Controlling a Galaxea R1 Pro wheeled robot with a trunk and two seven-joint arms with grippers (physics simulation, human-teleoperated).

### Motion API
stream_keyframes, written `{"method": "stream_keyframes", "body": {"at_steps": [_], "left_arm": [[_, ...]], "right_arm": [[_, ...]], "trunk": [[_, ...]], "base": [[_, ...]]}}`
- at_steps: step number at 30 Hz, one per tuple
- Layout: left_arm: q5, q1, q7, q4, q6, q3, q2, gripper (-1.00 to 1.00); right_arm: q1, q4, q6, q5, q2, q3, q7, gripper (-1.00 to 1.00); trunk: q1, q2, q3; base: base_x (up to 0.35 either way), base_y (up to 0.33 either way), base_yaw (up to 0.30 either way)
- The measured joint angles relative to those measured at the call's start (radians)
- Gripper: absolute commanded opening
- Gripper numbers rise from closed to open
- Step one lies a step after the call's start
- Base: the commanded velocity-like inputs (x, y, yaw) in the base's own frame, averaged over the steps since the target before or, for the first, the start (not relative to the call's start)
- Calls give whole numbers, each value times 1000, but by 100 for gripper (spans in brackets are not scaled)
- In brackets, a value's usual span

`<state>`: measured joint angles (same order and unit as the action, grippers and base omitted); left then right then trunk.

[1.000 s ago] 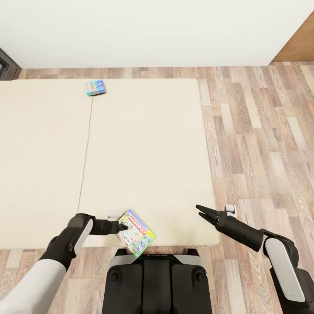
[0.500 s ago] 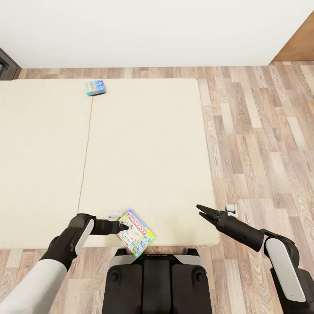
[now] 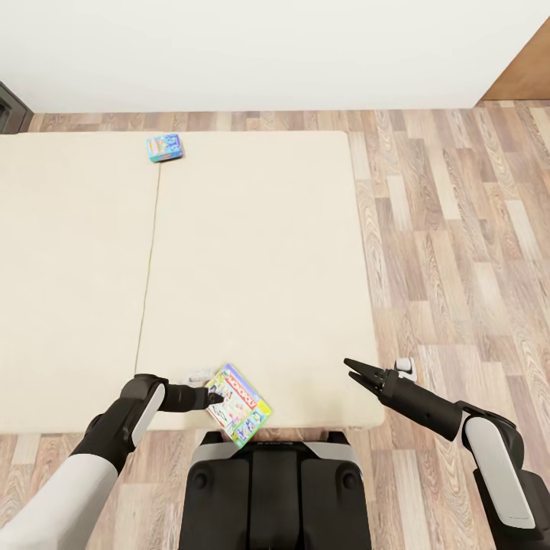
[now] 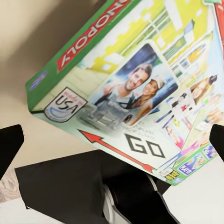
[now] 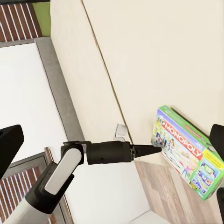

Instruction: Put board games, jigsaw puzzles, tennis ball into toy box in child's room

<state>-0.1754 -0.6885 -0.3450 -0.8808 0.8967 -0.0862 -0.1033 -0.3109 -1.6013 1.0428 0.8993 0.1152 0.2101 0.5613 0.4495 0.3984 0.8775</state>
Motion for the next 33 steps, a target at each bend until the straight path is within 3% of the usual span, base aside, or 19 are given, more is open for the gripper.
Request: {"method": "stream_keyframes", "body": {"at_steps": [13,33], "left_arm": [[0,0,3,0,-3,0,0,100],[-3,0,1,0,-14,0,-1,100]], "right_arm": [[0,0,0,0,0,0,0,100],[0,0,0,0,0,2,0,100]], "trunk": [[0,0,17],[0,0,19]], "base": [[0,0,0],[0,0,0]]}}
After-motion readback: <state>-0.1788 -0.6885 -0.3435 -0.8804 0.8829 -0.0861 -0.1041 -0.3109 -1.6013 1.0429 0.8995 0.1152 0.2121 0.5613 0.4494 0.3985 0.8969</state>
